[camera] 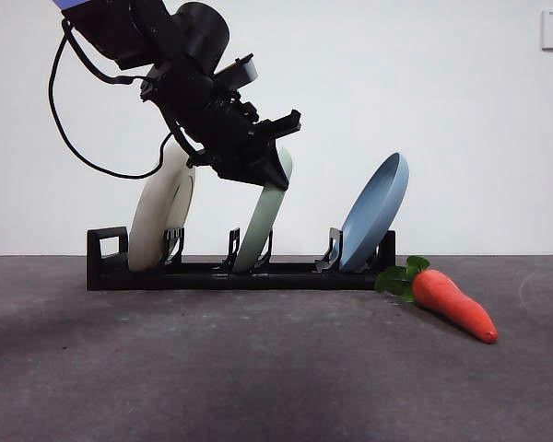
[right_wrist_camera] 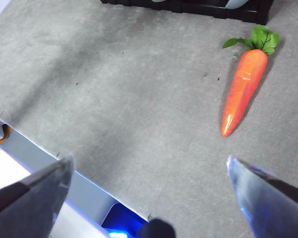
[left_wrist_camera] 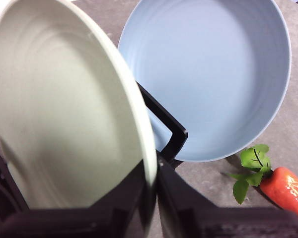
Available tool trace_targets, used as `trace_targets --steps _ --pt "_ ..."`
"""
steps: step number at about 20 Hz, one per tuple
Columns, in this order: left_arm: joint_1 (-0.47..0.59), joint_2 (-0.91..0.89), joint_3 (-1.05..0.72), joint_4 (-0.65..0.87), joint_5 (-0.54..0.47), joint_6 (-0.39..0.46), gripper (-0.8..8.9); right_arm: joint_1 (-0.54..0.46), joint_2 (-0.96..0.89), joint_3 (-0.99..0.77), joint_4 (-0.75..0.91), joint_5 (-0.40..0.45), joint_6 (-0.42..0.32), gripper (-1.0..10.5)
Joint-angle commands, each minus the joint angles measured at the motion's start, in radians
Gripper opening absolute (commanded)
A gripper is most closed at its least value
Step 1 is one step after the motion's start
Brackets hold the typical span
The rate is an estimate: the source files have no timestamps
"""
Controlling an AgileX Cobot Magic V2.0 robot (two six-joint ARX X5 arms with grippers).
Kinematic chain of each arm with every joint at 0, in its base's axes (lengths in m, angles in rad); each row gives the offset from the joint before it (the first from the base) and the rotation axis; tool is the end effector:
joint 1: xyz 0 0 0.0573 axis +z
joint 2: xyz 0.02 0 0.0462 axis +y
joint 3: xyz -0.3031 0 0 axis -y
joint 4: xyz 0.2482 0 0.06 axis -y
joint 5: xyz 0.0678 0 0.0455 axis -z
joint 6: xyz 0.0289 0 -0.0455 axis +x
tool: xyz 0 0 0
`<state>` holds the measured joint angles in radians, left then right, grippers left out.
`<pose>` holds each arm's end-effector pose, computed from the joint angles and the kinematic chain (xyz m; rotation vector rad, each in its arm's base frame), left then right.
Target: Take the green plate from the plate rack,put the plate on the table,take the carrot from the table,put the carrot in the plate
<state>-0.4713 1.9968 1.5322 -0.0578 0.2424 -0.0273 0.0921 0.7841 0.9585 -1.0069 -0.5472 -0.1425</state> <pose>0.4219 -0.2228 0.2741 0.0354 0.5394 -0.6897 0.0998 0.0243 0.3513 0.0610 0.7782 0.6576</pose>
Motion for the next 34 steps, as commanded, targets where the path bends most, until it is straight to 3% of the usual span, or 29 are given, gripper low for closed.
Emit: trace_targets --steps 1,7,13,16,20,25,29,32,34 --pt "-0.003 0.004 0.004 0.005 0.057 -0.007 -0.08 0.003 0.000 0.004 0.005 -0.002 0.003 6.9" --pt "0.004 -0.040 0.102 -0.042 0.076 -0.025 -0.08 0.003 0.000 0.004 0.005 -0.002 0.003 6.9" --pt "-0.007 -0.180 0.192 -0.241 0.079 -0.016 -0.08 0.003 0.000 0.004 0.012 -0.001 0.003 6.9" --pt "-0.050 -0.302 0.192 -0.446 0.097 0.104 -0.08 0.003 0.000 0.004 0.012 -0.001 0.003 6.9" --pt "-0.187 -0.432 0.192 -0.747 -0.173 0.280 -0.08 0.002 0.000 0.004 0.019 0.000 0.003 6.9" --pt "-0.352 -0.442 0.159 -0.901 -0.421 0.314 -0.06 0.002 0.000 0.004 0.042 0.000 0.004 6.9" --pt "-0.481 -0.441 -0.044 -0.830 -0.584 0.313 -0.06 0.002 0.001 0.004 0.043 0.000 0.004 6.9" --pt "-0.552 -0.440 -0.253 -0.636 -0.630 0.346 -0.06 0.002 0.001 0.004 0.043 0.000 0.004 6.9" --pt "-0.594 -0.423 -0.356 -0.529 -0.717 0.388 -0.06 0.002 0.002 0.004 0.044 0.000 0.004 6.9"
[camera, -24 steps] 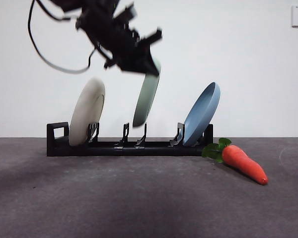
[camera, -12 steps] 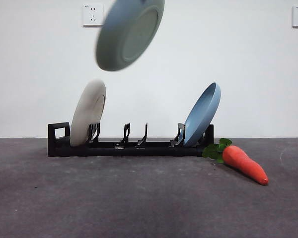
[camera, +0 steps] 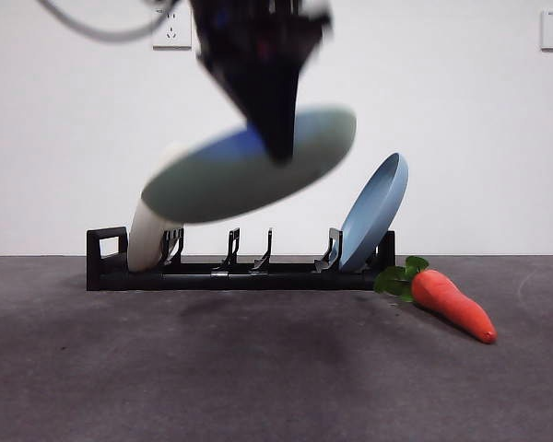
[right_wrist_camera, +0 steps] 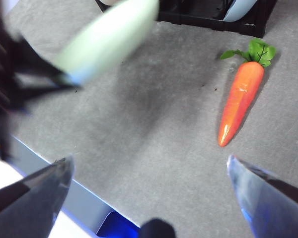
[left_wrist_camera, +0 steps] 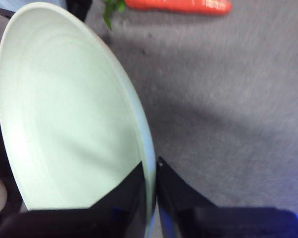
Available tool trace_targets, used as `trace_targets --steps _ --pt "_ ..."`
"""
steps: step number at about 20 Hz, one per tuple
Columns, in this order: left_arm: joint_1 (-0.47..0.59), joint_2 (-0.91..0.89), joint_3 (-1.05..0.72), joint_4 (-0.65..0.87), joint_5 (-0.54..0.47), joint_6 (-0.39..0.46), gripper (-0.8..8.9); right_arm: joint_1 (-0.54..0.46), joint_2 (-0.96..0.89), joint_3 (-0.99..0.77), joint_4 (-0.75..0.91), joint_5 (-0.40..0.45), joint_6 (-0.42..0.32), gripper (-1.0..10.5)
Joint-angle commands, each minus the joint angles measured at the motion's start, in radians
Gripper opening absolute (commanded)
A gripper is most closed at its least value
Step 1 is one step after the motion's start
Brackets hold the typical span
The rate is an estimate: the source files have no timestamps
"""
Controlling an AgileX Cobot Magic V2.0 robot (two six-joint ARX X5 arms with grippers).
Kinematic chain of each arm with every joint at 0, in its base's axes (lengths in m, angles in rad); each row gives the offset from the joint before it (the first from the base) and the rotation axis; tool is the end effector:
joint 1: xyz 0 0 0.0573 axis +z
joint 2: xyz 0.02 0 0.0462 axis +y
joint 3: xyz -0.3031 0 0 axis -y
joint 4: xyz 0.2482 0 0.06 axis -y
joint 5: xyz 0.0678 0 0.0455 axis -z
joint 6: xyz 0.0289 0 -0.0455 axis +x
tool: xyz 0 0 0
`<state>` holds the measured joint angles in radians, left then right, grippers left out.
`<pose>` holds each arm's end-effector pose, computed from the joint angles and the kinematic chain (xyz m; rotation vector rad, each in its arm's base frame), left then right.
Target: Take the green plate from the plate rack,put the plate on the table,take the carrot from the table,put the carrot in the plate
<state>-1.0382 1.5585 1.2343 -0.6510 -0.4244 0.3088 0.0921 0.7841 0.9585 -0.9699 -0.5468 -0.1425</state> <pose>0.1745 -0.2726 0.3065 0.9465 0.6549 -0.6847 0.1023 0.0245 0.3536 0.0516 0.7417 0.6580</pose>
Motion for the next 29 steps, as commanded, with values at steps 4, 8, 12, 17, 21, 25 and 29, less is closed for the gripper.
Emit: trace_targets --steps 4,8,12,17,21,25,29 --pt "-0.055 0.080 -0.161 0.221 -0.068 0.108 -0.06 0.002 0.003 0.004 0.016 0.000 0.004 6.9" --pt "-0.062 0.176 -0.167 0.240 -0.087 0.127 -0.06 0.002 0.003 0.004 0.016 0.000 0.007 6.9" --pt "-0.063 0.255 -0.167 0.261 -0.098 0.137 -0.06 0.002 0.008 0.004 0.016 0.000 0.007 6.9" --pt "-0.064 0.271 -0.167 0.253 -0.053 0.097 0.53 0.002 0.008 0.004 0.016 0.000 0.007 6.9" --pt "-0.067 0.271 -0.167 0.234 -0.039 0.055 2.87 0.002 0.015 0.004 0.019 0.000 0.007 6.9" --pt "-0.070 0.218 -0.164 0.198 -0.041 0.029 2.88 0.002 0.034 0.004 0.024 0.001 0.007 6.9" --pt "-0.078 0.042 -0.113 0.104 -0.014 -0.118 2.88 0.002 0.117 0.004 0.115 0.003 0.039 6.9"
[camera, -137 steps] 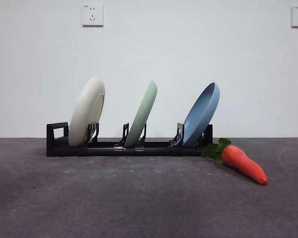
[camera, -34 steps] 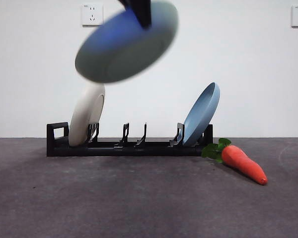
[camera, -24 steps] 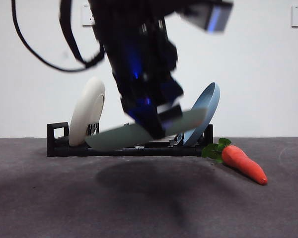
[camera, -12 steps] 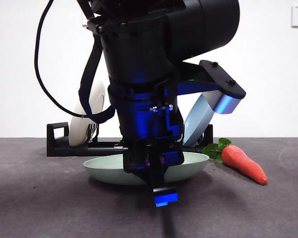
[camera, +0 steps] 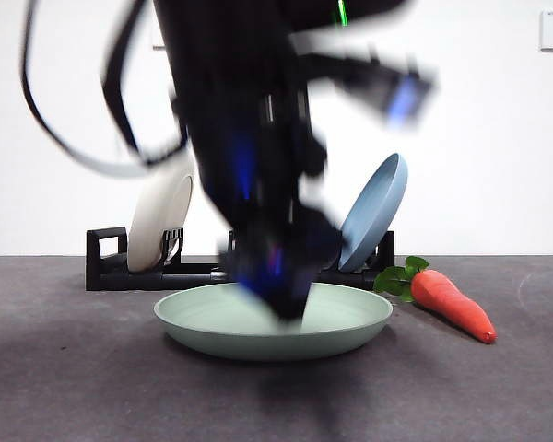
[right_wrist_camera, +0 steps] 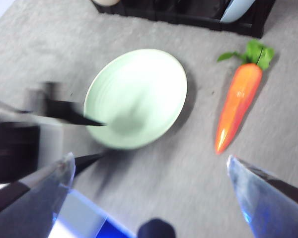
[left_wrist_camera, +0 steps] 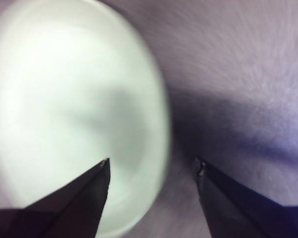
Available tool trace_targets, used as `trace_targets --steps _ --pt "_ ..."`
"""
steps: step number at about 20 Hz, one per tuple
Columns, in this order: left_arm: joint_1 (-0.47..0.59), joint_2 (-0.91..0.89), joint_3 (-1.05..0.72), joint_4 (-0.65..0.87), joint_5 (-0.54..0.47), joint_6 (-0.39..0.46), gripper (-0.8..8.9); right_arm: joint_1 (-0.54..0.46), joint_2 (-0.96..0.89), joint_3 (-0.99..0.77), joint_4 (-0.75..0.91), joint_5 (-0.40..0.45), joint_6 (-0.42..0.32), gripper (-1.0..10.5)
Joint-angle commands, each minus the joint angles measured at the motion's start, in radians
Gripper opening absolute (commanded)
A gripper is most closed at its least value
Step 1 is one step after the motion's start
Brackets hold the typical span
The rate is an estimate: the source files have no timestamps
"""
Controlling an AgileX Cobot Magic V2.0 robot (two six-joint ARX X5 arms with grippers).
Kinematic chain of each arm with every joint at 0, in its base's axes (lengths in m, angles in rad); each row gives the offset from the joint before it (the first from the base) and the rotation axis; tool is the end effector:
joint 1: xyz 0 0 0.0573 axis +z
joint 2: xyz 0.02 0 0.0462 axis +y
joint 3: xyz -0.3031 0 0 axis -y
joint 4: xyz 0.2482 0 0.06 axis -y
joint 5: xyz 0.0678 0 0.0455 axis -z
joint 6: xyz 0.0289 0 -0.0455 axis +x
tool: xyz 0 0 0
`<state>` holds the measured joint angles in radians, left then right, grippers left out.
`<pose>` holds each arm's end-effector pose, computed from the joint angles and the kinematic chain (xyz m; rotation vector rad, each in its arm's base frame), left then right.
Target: Take the green plate from the plate rack,put the plate on the table,take the carrot from the table,put the carrot in the plate
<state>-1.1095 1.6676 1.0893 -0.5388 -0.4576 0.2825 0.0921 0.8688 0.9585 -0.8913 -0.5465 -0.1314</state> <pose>0.1588 -0.2907 0.2355 1.0593 0.7307 -0.7050 0.1285 0.0270 0.3505 0.0632 0.7515 0.6535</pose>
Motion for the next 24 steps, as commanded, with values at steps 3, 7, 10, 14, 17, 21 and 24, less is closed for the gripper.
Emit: trace_targets --steps 3,7,10,14,17,21,24 --pt "-0.011 -0.252 0.074 -0.032 0.098 -0.181 2.88 0.003 0.150 0.004 0.135 0.003 0.048 6.9" --pt "-0.012 -0.484 0.111 -0.030 0.194 -0.325 2.87 0.007 0.351 0.004 0.235 0.006 0.052 6.9" --pt "-0.012 -0.616 0.111 -0.028 0.230 -0.348 2.87 0.042 0.509 0.004 0.317 0.081 0.052 6.9" --pt "-0.013 -0.706 0.111 -0.048 0.277 -0.393 2.87 0.106 0.670 0.004 0.467 0.276 0.052 6.9" --pt "-0.017 -0.718 0.111 -0.070 0.301 -0.422 2.87 0.146 0.752 0.004 0.591 0.362 0.060 6.9" --pt "-0.018 -0.718 0.111 -0.091 0.306 -0.445 2.87 0.172 0.829 0.004 0.730 0.427 0.086 5.9" --pt "-0.018 -0.718 0.111 -0.091 0.306 -0.471 2.87 0.172 0.873 0.004 0.774 0.456 0.097 5.9"
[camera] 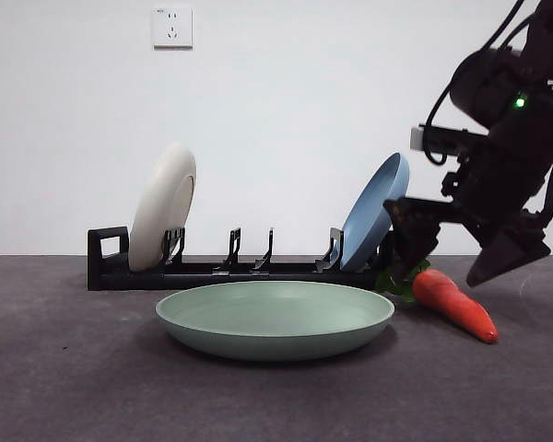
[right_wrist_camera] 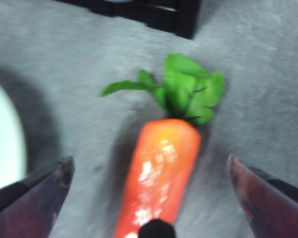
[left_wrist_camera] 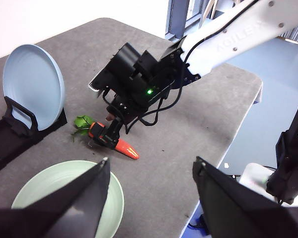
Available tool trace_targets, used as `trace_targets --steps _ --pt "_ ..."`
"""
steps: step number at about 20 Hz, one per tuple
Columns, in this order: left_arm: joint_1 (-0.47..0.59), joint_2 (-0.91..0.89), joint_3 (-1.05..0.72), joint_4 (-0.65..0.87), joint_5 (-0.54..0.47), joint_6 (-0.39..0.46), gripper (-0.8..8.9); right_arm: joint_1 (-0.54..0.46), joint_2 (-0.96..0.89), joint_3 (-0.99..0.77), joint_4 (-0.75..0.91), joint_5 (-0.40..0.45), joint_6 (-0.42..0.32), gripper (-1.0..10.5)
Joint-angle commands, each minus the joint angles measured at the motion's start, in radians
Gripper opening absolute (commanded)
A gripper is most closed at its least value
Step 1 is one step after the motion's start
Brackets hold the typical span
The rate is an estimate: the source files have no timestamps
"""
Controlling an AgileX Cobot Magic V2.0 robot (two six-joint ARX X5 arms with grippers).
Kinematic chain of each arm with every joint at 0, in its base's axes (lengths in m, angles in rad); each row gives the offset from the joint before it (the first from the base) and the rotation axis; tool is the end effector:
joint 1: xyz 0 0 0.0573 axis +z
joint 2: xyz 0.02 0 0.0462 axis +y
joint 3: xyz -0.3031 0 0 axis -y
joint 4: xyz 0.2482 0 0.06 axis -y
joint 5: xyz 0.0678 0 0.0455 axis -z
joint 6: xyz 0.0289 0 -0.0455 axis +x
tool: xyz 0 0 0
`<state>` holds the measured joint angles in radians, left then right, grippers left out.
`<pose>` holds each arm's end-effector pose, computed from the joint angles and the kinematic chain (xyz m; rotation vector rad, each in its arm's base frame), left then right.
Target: Take the green plate from the plate rack,put the plate on the table,take the carrot from the table,put the carrot in the plate
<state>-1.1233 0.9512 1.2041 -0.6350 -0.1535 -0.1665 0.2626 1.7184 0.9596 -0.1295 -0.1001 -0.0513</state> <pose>0.0727 -0.1412 0.4345 0.0846 0.3967 -0.9256 0.3342 0.0928 0.2011 -0.1198 0.8814 0.3613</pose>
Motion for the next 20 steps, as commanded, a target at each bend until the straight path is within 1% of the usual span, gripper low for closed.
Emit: trace_targets --steps 1,2,3,4,6,7,9,10,13,17,20 --pt "-0.004 -0.001 -0.004 0.006 0.001 -0.022 2.87 0.002 0.035 0.003 0.018 0.015 0.018 5.9" --pt "-0.004 -0.001 -0.004 0.006 0.000 -0.022 2.87 0.002 0.049 0.003 0.021 0.032 0.025 5.9" --pt "-0.004 -0.001 -0.004 0.006 0.000 -0.021 2.87 0.002 0.058 0.003 0.022 0.039 0.026 5.6" --pt "-0.004 -0.001 -0.004 0.006 -0.001 -0.021 2.87 0.002 0.067 0.003 0.024 0.049 0.030 5.0" --pt "-0.004 -0.001 -0.004 0.006 -0.002 -0.021 2.87 0.002 0.068 0.003 0.033 0.048 0.036 4.2" --pt "-0.003 -0.001 -0.004 0.006 -0.002 -0.021 2.87 0.002 0.068 0.003 0.040 0.048 0.037 3.6" --pt "-0.003 -0.001 -0.004 0.006 -0.003 -0.021 2.87 0.002 0.068 0.003 0.034 0.046 0.048 1.9" --pt "-0.003 -0.001 -0.004 0.006 -0.004 -0.021 2.87 0.002 0.068 0.003 0.031 0.044 0.051 1.3" --pt "-0.003 -0.001 -0.004 0.005 -0.005 -0.021 2.87 0.000 0.068 0.003 0.017 -0.013 0.066 0.0" --pt "-0.003 -0.001 -0.004 0.004 -0.010 -0.016 2.87 0.001 0.055 0.003 -0.008 -0.021 0.087 -0.1" --pt "-0.003 -0.001 -0.004 0.000 -0.015 -0.016 2.87 0.010 -0.006 0.003 -0.042 -0.032 0.088 -0.1"
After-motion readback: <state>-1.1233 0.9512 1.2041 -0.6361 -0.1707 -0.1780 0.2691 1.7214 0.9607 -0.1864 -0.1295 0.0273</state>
